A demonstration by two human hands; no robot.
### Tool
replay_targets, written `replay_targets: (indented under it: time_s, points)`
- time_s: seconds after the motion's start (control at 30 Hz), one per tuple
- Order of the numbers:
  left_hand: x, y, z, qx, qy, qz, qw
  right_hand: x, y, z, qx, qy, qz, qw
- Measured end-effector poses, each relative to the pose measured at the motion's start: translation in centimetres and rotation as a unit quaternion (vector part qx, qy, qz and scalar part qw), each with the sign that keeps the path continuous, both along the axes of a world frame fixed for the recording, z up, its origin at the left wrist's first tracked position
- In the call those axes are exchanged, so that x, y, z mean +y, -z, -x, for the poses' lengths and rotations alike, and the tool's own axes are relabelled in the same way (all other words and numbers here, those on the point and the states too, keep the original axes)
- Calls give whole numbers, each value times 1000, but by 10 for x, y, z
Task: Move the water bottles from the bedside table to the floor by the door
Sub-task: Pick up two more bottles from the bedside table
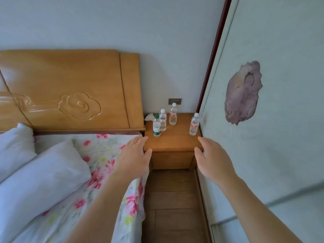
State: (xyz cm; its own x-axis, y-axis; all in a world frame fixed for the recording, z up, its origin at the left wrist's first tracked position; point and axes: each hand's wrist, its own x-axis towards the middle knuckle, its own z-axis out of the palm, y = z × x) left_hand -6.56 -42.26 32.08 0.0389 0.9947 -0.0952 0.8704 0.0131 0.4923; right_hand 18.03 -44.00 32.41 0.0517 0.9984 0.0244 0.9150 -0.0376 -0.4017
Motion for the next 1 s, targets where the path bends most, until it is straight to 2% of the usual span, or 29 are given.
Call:
replay_targets:
  time_s: [0.33,0.47,0.7,1.0]
  points:
    - [181,17,-41,-4,-2,20,1000,178,29,-36,13,16,19,1000]
    - [238,32,-58,-4,-12,35,999,246,49,-51,46,13,40,998]
    - [322,42,-63,-8,-32,54,998,334,63,-57,41,10,88,995]
    - [442,78,-73,-8,36,78,996,425,87,-63,37,73,106,991]
